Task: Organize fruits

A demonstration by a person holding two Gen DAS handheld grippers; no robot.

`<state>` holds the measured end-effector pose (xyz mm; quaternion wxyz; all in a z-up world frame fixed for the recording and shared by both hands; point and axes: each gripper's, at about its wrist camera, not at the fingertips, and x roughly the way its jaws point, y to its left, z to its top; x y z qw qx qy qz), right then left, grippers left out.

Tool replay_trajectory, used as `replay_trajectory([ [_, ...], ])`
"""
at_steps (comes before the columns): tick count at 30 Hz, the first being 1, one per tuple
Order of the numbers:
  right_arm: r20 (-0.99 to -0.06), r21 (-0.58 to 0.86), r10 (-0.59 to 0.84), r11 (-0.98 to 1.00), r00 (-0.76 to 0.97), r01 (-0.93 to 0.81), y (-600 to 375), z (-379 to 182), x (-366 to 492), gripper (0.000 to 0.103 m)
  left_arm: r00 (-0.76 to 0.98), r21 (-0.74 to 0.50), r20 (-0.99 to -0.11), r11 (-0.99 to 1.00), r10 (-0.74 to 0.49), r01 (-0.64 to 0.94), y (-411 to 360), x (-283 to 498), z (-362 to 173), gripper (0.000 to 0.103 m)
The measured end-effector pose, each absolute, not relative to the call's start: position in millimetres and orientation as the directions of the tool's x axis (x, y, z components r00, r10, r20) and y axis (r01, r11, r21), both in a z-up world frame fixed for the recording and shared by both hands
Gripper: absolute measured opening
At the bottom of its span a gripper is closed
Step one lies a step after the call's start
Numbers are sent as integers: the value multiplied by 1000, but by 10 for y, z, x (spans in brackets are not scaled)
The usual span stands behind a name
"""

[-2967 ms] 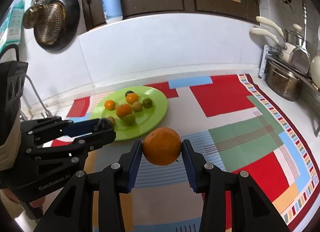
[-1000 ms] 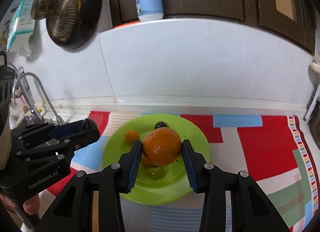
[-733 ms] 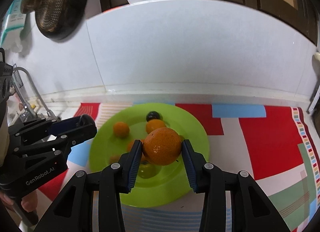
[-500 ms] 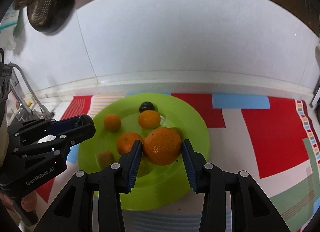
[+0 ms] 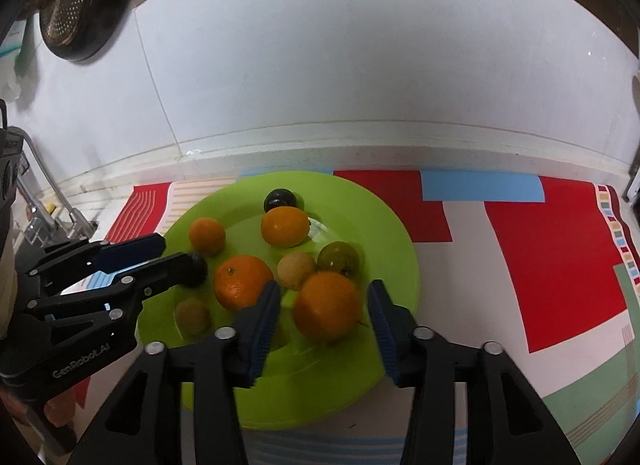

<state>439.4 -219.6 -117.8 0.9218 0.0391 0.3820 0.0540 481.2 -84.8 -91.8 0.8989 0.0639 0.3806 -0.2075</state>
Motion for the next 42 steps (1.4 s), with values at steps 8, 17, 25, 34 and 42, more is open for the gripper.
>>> replay_trajectory([
  [8,-659,91,109,994,744,-65,-2197,-940,4147,51,667,-29,-682,922,-301,386,-776,4562,-653,48],
  [17,-610,101,110,993,785,-60,-2135,-639,3710,51,724,-21,-637,944,-265,328,-644,4121,-323,59],
  [25,-570,88,78,996,818,-34,-2010,-384,3232,51,761,-2,-587,940,-277,341,-488,3657,-122,65],
  [34,-538,83,22,996,843,28,-1881,-234,2689,51,778,12,-551,930,-301,368,-316,3187,25,66],
  [42,-521,70,47,997,852,-13,-1869,-114,2233,51,805,-5,-522,944,-283,329,-307,2694,134,68],
])
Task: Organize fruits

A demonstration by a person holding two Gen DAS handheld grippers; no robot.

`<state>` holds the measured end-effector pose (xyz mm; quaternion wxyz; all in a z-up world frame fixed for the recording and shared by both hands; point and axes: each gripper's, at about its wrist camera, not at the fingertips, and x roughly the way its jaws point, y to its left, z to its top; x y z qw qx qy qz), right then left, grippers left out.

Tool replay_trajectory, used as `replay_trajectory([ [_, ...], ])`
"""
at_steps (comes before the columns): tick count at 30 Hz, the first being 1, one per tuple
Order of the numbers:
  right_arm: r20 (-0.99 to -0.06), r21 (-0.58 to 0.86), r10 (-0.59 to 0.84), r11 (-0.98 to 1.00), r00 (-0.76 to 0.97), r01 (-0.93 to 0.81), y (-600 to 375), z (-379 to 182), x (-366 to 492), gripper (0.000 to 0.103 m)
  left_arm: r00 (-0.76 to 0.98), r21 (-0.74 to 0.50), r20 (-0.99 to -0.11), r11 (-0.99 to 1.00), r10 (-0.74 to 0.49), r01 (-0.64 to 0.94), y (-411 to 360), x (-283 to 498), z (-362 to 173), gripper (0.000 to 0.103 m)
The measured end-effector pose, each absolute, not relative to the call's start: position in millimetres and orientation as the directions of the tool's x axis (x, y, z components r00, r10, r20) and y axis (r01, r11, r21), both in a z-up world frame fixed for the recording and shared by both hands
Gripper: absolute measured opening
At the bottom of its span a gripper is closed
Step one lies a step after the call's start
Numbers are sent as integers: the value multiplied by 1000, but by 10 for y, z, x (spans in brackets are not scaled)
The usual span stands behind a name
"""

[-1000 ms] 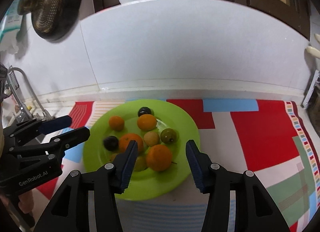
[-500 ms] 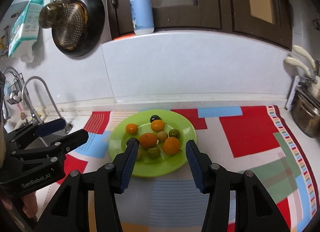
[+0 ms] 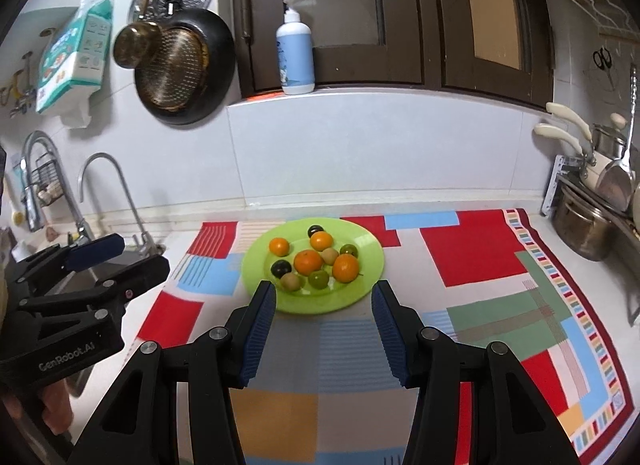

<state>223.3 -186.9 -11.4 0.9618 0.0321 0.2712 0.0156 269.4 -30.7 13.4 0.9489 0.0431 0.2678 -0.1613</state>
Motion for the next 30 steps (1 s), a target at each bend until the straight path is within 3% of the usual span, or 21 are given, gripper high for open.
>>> replay_trajectory([
  [7,-510,60,75,997,857,-51,-1927,-14,1793,52,821,-26,-508,957,-261,288,-350,2194,186,71],
  [9,-504,55,71,997,861,-50,-1956,6,1664,62,828,-23,-502,961,-250,276,-373,2053,202,79],
  [16,-490,39,58,998,870,-44,-2026,66,1182,62,848,-9,-476,966,-231,258,-394,1593,252,87],
  [21,-479,46,57,998,876,-40,-2067,100,885,62,873,13,-441,971,-210,240,-385,1295,311,101],
  [30,-478,50,56,998,877,-37,-2079,102,597,62,880,22,-431,973,-200,232,-378,1046,340,103],
])
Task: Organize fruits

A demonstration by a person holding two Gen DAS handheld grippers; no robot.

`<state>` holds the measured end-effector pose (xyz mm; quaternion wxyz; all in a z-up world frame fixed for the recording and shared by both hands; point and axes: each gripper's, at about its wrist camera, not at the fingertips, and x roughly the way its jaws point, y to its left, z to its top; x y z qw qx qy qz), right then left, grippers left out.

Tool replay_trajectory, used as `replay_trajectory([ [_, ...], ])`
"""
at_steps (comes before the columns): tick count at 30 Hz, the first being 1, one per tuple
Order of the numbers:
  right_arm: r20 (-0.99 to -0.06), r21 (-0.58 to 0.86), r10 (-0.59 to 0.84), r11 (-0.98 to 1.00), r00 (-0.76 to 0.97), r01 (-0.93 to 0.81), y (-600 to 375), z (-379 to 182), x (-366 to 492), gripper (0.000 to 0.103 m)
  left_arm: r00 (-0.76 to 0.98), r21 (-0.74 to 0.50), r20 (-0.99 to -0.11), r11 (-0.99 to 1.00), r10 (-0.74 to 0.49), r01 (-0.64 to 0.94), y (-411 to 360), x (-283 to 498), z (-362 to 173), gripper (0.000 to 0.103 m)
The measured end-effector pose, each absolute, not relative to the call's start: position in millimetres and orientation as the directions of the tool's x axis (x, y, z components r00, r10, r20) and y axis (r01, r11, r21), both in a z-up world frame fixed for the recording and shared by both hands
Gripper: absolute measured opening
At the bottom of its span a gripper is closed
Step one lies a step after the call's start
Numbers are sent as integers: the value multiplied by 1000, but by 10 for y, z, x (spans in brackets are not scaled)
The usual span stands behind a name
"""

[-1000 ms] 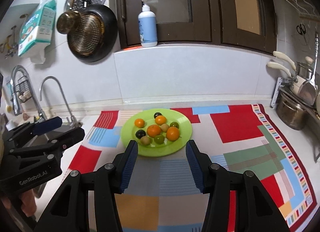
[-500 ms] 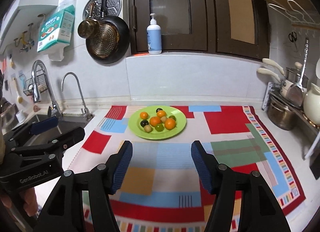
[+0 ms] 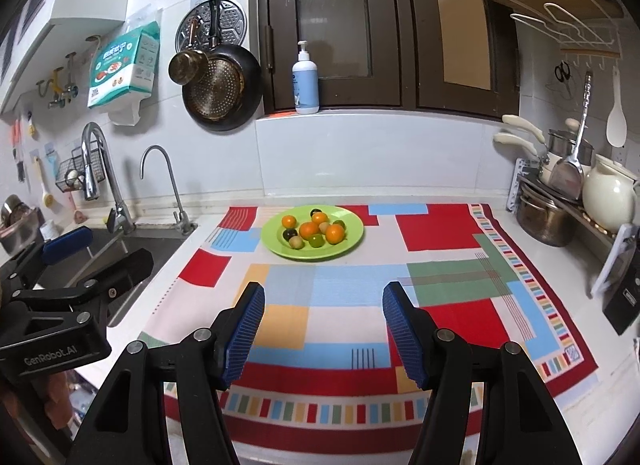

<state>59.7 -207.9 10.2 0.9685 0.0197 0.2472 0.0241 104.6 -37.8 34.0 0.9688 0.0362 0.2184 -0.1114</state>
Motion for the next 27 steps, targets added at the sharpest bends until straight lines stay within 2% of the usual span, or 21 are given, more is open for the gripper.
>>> replay_trajectory([
  [27,-449,47,74,997,891,-59,-2054,155,365,62,899,40,-406,980,-164,197,-318,787,413,103],
])
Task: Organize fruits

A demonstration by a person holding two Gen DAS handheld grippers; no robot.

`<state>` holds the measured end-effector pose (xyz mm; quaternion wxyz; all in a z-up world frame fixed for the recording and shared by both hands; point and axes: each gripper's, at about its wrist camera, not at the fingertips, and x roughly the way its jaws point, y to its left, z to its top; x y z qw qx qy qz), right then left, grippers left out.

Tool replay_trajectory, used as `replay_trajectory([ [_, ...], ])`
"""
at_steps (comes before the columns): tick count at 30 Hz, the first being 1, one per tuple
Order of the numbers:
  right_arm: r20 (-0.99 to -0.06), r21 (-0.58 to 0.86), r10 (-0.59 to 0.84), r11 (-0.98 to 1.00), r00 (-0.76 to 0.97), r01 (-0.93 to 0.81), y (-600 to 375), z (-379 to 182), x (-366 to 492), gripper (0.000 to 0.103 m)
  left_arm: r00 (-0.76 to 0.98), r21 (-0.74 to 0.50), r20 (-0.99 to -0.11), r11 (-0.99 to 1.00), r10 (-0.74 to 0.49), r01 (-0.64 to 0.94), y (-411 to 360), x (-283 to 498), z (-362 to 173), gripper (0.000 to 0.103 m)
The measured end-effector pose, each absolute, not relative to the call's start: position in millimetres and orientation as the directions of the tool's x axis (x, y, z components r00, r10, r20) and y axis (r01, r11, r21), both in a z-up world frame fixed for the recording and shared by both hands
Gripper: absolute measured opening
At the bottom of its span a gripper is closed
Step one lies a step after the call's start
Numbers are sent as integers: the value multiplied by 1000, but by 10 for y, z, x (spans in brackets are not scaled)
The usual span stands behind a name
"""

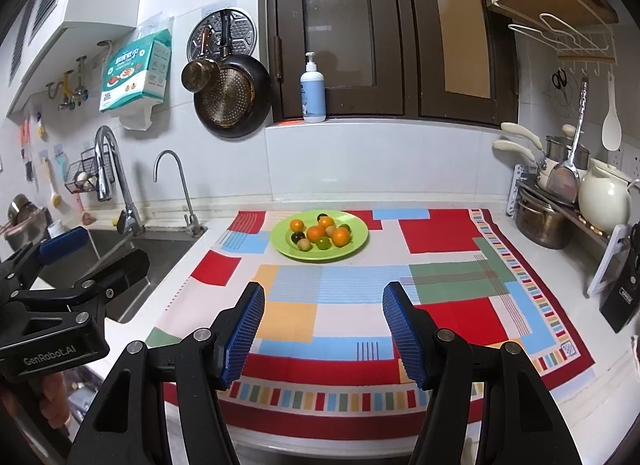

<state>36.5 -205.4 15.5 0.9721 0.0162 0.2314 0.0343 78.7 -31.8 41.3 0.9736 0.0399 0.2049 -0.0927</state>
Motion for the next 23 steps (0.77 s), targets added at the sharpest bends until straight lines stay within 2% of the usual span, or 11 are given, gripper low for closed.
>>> replay_trajectory([
  [23,-453,49,83,996,888,-68,-2016,142,356,62,892,24,-423,981,-162,190,-257,796,388,103],
])
